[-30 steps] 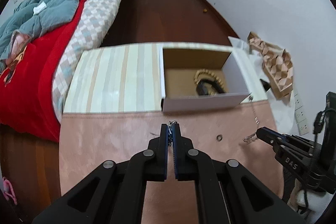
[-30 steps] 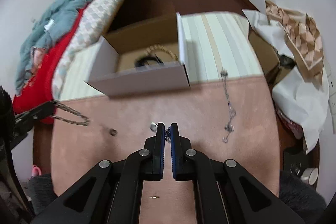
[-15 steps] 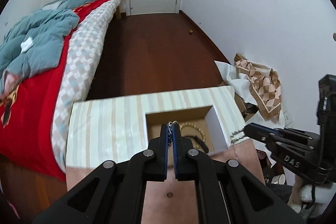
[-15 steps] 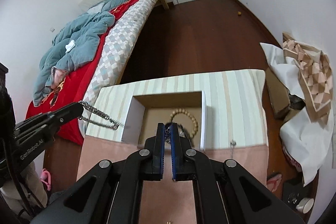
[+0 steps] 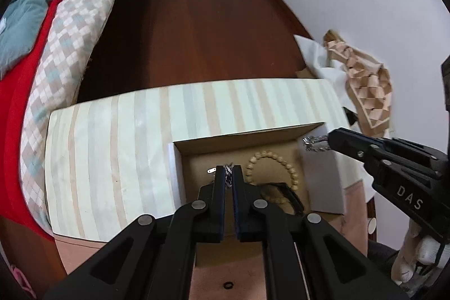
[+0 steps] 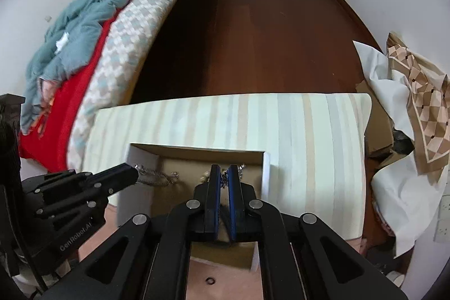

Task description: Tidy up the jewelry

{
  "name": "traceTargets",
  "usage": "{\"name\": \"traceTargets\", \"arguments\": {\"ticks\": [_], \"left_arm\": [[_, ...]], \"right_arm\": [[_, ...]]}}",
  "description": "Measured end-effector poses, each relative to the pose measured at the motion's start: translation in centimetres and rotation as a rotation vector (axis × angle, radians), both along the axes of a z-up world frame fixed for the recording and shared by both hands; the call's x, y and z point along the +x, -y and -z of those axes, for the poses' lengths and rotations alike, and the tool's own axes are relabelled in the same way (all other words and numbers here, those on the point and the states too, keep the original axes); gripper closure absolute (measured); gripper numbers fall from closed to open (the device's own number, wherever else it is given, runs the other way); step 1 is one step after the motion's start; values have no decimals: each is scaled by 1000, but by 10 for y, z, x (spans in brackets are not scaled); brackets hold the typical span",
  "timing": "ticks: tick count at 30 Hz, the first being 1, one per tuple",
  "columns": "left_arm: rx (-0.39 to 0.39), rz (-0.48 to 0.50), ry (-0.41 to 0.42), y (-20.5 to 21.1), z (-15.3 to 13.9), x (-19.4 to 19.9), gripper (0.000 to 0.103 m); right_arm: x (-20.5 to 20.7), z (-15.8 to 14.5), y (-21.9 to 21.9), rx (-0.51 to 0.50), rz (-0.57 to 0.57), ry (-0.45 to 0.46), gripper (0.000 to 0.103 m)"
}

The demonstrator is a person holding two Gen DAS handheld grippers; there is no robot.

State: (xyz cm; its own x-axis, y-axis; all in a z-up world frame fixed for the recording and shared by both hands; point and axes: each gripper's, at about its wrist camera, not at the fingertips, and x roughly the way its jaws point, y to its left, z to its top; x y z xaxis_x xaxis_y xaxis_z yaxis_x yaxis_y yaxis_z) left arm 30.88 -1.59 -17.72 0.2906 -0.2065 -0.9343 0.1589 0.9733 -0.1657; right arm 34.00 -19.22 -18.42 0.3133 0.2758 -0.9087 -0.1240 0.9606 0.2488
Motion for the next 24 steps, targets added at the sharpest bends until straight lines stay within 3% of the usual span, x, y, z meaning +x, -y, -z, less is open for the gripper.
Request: {"name": "traceTargets", "arguments": {"ticks": [5,7,9,10,11,12,13,14,15,17,20,24], "left_arm": [[12,-38,6,0,-3,2,96],[24,-56,17,-5,-7,2,96],[55,-71,31,-8,-11,-1,94],[64,-78,36,-10,-12,-1,91],[78,-87,46,-12,-14,-4,80],[94,-102,58,-15,-16,-9,61],[102,-114,69,-18,-17,-12,49],[124,-135,90,-21,-19,-18,26],[140,-150,106,-24,-20,-22,22],[163,-172,149,-29,-23,-35,20],[177,-193,177,-34,-22,-52,3],[194,-206,182,-38,-18,-68,3]], "right_arm": [[5,14,-2,-63,-2,-53,94],[0,13,-2,-86,0,-51,78],[-7,11,1,-97,6,-45,51],[-11,9,2,-110,11,-38,48],[-16,6,3,-118,18,-29,45],[-20,4,5,-129,25,-21,44],[-25,2,6,-144,33,-15,42],[-30,1,7,-160,44,-11,31],[-35,1,8,-174,54,-8,17],[-44,0,9,-203,69,4,5],[-58,0,8,-249,82,27,5],[-74,0,4,-271,96,55,0]]}}
